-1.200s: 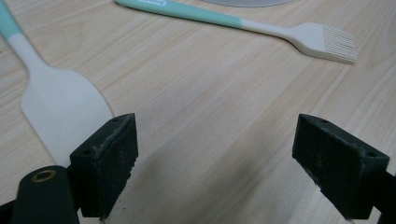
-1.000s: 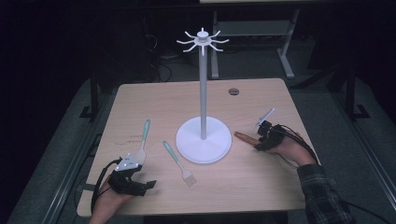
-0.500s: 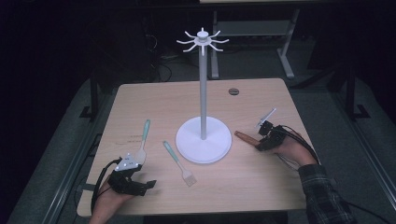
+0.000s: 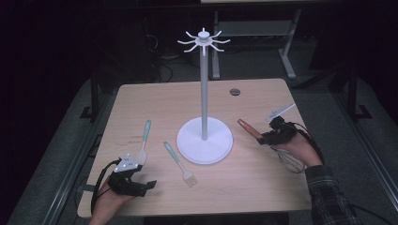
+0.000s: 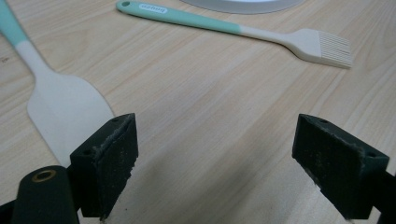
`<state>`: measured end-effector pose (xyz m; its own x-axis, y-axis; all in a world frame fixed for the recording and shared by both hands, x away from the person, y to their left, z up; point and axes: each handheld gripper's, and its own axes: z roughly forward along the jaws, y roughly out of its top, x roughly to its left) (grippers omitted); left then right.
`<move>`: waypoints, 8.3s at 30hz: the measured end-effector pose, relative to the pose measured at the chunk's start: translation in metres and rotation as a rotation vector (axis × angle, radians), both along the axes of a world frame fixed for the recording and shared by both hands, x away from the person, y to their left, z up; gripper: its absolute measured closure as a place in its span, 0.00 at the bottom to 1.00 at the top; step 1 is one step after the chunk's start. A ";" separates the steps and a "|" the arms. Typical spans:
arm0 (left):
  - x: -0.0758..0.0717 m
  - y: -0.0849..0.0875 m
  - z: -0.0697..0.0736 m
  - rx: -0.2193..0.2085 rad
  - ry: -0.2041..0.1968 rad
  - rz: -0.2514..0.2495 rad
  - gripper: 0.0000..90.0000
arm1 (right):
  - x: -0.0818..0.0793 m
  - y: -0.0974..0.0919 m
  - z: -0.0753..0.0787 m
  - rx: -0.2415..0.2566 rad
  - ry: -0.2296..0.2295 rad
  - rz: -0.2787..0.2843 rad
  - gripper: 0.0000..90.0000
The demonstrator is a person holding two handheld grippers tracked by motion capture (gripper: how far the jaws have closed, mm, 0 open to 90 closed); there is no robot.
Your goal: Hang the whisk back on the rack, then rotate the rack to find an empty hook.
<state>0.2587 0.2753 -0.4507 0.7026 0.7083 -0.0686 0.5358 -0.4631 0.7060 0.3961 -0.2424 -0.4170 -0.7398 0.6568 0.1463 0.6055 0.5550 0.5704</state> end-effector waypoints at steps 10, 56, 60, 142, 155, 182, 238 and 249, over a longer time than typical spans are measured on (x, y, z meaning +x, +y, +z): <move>-0.001 0.000 0.001 -0.002 -0.010 -0.005 0.16 | -0.008 -0.016 0.027 0.256 -0.066 -0.032 0.78; -0.001 0.000 0.002 -0.003 -0.018 -0.011 0.16 | -0.027 0.011 0.130 0.586 -0.340 0.090 0.79; -0.001 0.000 0.001 -0.005 -0.020 -0.009 0.16 | -0.024 0.018 0.145 0.612 -0.363 0.116 0.79; -0.003 0.000 0.001 -0.003 -0.038 0.002 0.18 | -0.026 0.083 0.162 0.510 -0.388 0.192 0.35; -0.003 -0.001 0.002 0.004 -0.031 -0.002 0.21 | -0.046 0.043 0.104 0.414 -0.336 0.082 0.21; -0.002 0.000 0.019 -0.179 0.049 -0.028 0.65 | -0.091 -0.008 -0.012 0.220 -0.222 -0.108 0.15; 0.091 -0.103 0.320 -0.289 -0.174 -0.267 1.00 | -0.103 -0.013 -0.047 0.138 -0.174 -0.192 0.15; 0.104 -0.120 0.343 -0.294 -0.192 -0.267 1.00 | -0.103 -0.013 -0.047 0.138 -0.178 -0.194 0.15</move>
<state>0.3630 0.1549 -0.1079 0.8780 0.4701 -0.0901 0.2708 -0.3325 0.9034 0.2932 -0.2559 -0.4642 -0.6247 0.7710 0.1235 0.5764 0.3486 0.7391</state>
